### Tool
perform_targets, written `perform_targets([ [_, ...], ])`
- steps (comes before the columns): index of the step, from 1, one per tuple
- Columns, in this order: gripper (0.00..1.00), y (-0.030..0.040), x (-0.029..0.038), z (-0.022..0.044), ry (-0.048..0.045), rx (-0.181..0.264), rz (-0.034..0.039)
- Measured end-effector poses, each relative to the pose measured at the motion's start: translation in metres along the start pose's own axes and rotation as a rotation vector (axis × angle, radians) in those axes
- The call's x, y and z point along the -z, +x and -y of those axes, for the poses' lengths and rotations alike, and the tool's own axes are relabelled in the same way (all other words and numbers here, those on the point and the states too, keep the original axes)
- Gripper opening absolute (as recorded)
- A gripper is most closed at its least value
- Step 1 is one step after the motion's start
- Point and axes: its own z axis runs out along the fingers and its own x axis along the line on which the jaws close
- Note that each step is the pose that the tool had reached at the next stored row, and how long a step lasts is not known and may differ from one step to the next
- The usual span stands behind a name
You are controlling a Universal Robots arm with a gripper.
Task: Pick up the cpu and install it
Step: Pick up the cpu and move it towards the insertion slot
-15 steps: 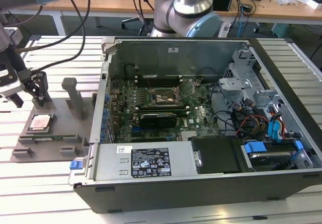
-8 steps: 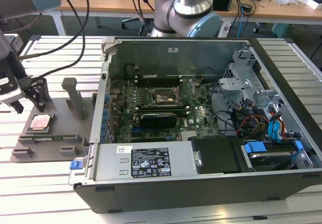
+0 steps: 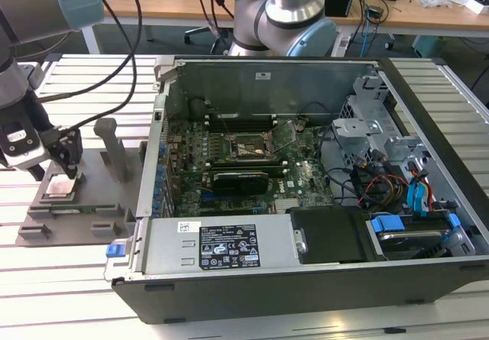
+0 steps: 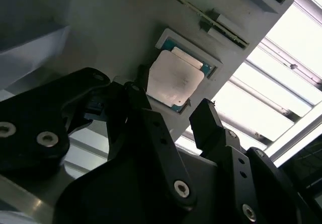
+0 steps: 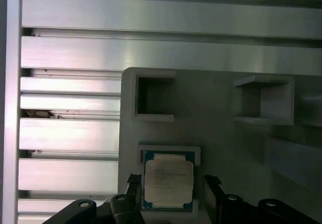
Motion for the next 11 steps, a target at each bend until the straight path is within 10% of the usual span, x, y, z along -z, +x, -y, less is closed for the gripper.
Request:
perform_targets([
  [11,0.60,-0.0004,-0.0174,0.0037,0.0000,0.000,-0.0006],
])
